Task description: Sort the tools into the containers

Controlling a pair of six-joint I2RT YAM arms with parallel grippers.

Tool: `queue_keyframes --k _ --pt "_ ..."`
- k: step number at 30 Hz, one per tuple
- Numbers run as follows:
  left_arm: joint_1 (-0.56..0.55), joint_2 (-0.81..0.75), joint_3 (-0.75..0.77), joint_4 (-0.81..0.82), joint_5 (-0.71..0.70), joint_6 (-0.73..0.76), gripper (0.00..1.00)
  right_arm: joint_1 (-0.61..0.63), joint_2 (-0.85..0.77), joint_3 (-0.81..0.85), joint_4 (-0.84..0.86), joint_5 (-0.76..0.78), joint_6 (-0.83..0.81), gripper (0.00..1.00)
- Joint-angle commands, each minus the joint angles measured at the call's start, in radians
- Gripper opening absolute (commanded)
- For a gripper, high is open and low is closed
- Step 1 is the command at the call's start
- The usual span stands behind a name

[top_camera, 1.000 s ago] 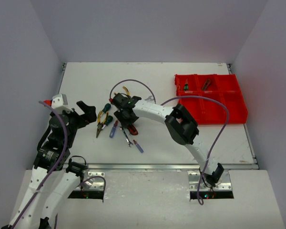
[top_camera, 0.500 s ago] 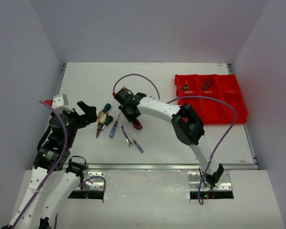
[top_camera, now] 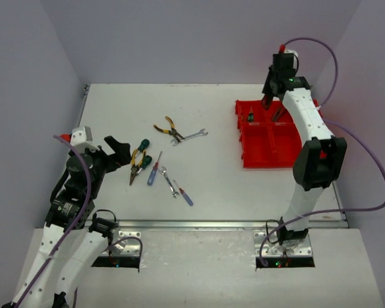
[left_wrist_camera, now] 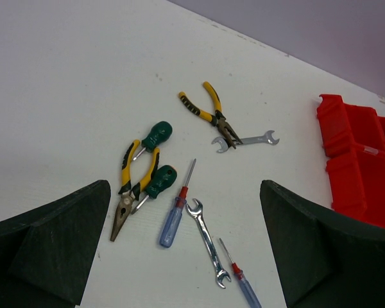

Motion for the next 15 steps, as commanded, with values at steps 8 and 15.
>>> queue_keyframes --k 8,15 --pt "-0.024 0.019 0.014 0.05 0.013 0.017 1.0 -0.118 0.262 0.209 -0.006 0.068 0.088 0.0" --pt "-0.024 0.021 0.014 0.051 0.009 0.017 1.0 -0.124 0.279 0.196 0.015 0.058 0.109 0.04"
